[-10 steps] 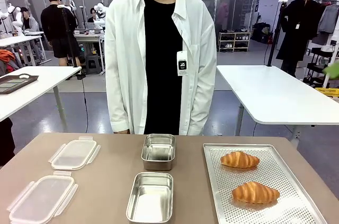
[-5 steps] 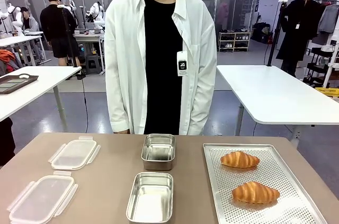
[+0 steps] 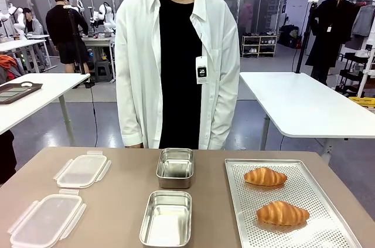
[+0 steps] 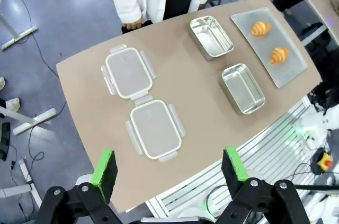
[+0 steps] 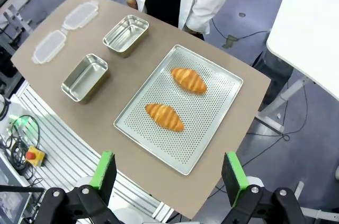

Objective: Place the bread into the airtight container.
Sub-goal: Pick up a Butter Roll and place it into an empty Airtight Container.

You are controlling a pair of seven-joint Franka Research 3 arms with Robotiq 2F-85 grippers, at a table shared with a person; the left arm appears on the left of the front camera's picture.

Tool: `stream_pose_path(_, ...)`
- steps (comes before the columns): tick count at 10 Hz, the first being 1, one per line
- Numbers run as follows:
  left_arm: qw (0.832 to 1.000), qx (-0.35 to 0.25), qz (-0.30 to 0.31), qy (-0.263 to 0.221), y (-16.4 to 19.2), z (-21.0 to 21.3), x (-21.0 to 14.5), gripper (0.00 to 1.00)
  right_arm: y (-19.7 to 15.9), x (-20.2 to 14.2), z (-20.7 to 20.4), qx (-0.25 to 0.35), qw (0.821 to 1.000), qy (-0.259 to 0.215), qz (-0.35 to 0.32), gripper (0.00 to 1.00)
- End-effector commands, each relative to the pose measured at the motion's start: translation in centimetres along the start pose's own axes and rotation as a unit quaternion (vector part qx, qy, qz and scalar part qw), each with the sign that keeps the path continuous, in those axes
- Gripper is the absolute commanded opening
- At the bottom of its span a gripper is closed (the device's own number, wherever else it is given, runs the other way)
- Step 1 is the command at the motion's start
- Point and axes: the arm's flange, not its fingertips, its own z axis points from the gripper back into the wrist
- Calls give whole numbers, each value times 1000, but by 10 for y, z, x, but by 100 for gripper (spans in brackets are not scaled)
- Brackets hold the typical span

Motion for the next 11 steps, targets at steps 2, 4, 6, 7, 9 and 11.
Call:
stream_pose_path(2,1000,-1,-6,1,-1,0,1,100,1,-1,1,2,1000,0,2,100)
stream_pose_path(4,1000,-1,-6,1,-1,0,1,100,1,-1,1,2,1000,0,2,100)
stream_pose_path(6,1000,-1,-6,1,-1,0,1,100,12,10,-7,-8,998,21,51,100)
stream_pose_path(7,1000,-1,-6,1,-1,0,1,100,26,19,-15,-11,994,36,105,100)
stream_pose_path(9,1000,-1,-6,1,-1,0,1,100,57,29,-51,-5,968,85,237,100)
stream_pose_path(11,1000,-1,-6,1,-1,0,1,100,77,31,-97,14,935,122,333,100)
